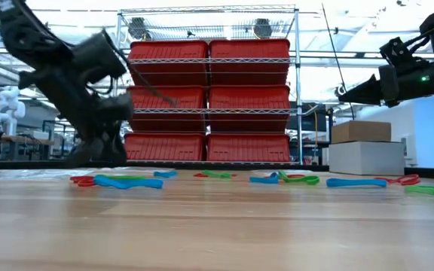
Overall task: Sort rubber bands
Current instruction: Open the top left transparent zip bag
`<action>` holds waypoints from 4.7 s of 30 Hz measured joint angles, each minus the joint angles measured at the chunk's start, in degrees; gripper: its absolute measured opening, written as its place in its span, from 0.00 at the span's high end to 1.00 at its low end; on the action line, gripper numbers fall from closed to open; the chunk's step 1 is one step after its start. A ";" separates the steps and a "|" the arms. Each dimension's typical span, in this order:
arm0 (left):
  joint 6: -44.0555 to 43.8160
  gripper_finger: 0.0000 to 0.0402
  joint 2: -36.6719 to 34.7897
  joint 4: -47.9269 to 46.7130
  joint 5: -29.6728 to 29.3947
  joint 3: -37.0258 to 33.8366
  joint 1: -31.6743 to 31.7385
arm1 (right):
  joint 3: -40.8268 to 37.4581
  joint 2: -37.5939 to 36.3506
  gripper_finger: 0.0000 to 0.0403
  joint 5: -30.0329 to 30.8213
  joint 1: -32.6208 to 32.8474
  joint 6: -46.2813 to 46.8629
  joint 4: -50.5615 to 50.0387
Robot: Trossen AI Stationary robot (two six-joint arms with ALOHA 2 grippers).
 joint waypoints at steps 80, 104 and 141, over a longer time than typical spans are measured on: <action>-11.11 1.00 0.08 -8.24 29.15 22.00 -1.14 | 0.00 0.92 1.00 -4.24 0.04 19.23 16.95; -11.12 1.00 0.06 -2.65 27.87 26.20 -0.98 | 32.47 52.75 0.90 -13.44 9.14 14.27 10.08; -12.69 1.00 0.04 -3.36 27.27 26.24 -0.99 | 61.68 81.57 0.99 -17.62 13.23 6.87 -8.52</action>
